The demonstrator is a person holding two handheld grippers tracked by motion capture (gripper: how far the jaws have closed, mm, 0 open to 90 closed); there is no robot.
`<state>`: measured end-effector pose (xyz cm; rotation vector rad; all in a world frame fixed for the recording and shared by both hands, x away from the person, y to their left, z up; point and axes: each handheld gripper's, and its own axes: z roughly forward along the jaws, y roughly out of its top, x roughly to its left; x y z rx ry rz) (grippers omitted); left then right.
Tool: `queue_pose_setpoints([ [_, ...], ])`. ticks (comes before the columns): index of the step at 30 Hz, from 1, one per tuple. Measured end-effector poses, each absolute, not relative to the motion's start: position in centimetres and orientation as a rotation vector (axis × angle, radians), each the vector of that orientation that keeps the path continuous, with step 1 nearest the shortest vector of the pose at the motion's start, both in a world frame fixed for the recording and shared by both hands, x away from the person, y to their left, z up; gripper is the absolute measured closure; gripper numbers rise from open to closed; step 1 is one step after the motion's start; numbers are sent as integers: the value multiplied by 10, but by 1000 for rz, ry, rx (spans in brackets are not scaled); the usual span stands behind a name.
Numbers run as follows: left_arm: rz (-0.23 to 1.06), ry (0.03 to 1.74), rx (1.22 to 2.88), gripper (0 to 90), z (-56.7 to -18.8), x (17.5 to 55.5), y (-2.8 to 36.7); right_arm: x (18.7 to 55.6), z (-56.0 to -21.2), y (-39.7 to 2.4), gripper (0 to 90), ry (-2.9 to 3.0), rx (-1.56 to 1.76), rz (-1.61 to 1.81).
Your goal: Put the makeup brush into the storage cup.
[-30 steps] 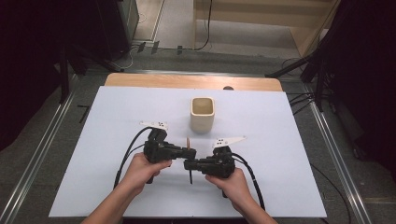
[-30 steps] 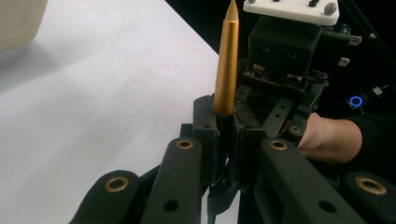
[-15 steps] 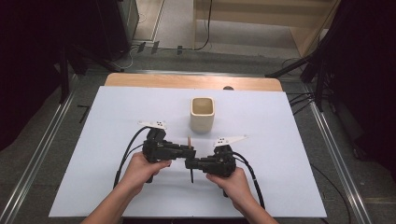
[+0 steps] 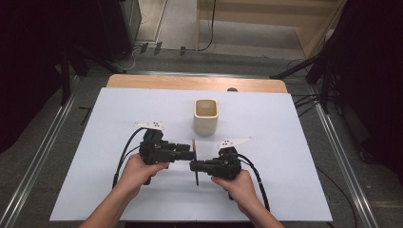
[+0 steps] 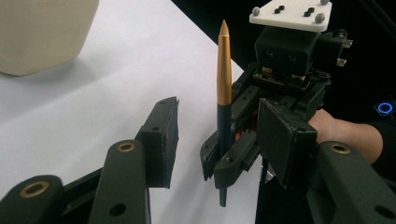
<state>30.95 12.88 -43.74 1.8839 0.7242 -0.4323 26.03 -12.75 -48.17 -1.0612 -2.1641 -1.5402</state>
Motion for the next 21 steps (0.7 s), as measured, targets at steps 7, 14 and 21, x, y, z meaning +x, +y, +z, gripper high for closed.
queue_pose_setpoints([
  [7,-378,730,1923,365,-436,310,138,261,-481,-132,834,-2177,-1083,-1543],
  [14,-355,739,1937,319,-435,311,144,262,-481,-134,834,-2191,-1103,-1535],
  [21,-311,750,1973,297,-436,311,150,263,-480,-138,834,-2205,-1131,-1531],
])
